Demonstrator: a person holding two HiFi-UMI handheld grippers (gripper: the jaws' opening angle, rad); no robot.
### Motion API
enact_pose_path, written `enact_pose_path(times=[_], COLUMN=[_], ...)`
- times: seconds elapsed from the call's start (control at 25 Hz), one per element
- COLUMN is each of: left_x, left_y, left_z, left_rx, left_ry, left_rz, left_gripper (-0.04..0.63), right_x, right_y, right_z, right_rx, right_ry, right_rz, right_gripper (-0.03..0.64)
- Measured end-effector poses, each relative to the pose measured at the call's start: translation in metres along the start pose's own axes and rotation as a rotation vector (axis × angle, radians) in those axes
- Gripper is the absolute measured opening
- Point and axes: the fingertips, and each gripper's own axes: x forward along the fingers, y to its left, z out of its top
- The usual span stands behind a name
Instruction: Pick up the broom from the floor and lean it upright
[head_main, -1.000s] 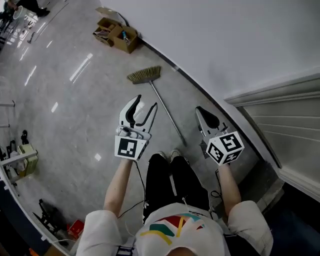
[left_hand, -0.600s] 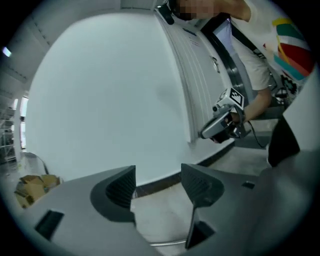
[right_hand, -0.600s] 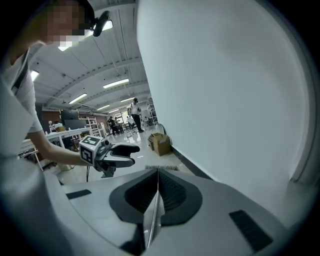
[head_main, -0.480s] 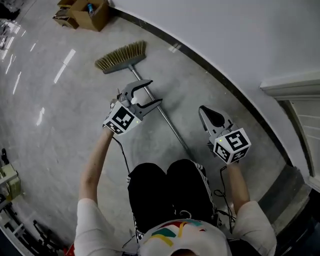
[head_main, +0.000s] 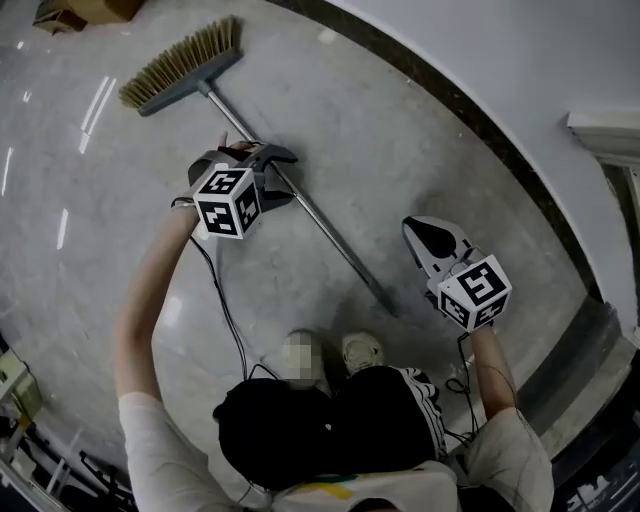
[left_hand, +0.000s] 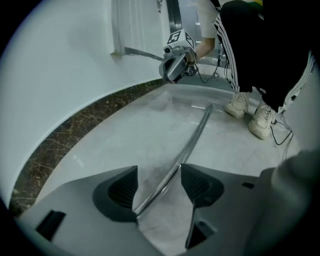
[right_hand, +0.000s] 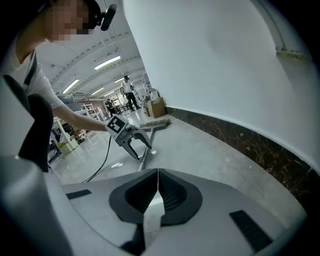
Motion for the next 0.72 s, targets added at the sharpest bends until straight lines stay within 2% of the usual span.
enact_pose_path(times=[0.16, 0.28, 0.44, 0.48, 0.52, 0.56, 0.72], left_x=[0.016, 0.023, 0.03, 0.031, 0.031, 0.031, 0.031], left_y=[-0.017, -0.024, -0.031, -0.035, -0.039, -0.041, -0.042], left_z=[-0.004, -0.015, -0.016, -0.016, -0.017, -0.018, -0.017], left_rx=[0.105, 0.23, 0.376, 0.403, 0.425, 0.444, 0.462], left_ry=[0.096, 0.225, 0.35, 0.383, 0.414, 0.438, 0.478], left_rz=[-0.082, -0.146, -0.235, -0.267, -0.298, -0.321, -0.339], left_gripper=[0.311, 0.311, 0.305, 0.287, 0.24, 0.229, 0.142], right_x=[0.004, 0.007, 0.003, 0.001, -0.003, -0.007, -0.024], right_y=[0.009, 0.013, 0.015, 0.015, 0.015, 0.014, 0.008], right_z=[-0.003, 0.005, 0.006, 0.006, 0.006, 0.008, 0.016], right_rx=[-0.01, -0.013, -0.015, -0.016, -0.013, -0.003, 0.041], right_ry=[-0.011, -0.051, -0.066, -0.069, -0.076, -0.088, -0.129], right_rz=[0.015, 0.027, 0.043, 0.041, 0.037, 0.033, 0.019], right_gripper=[0.014, 0.014, 0.014, 0.014, 0.014, 0.014, 0.014])
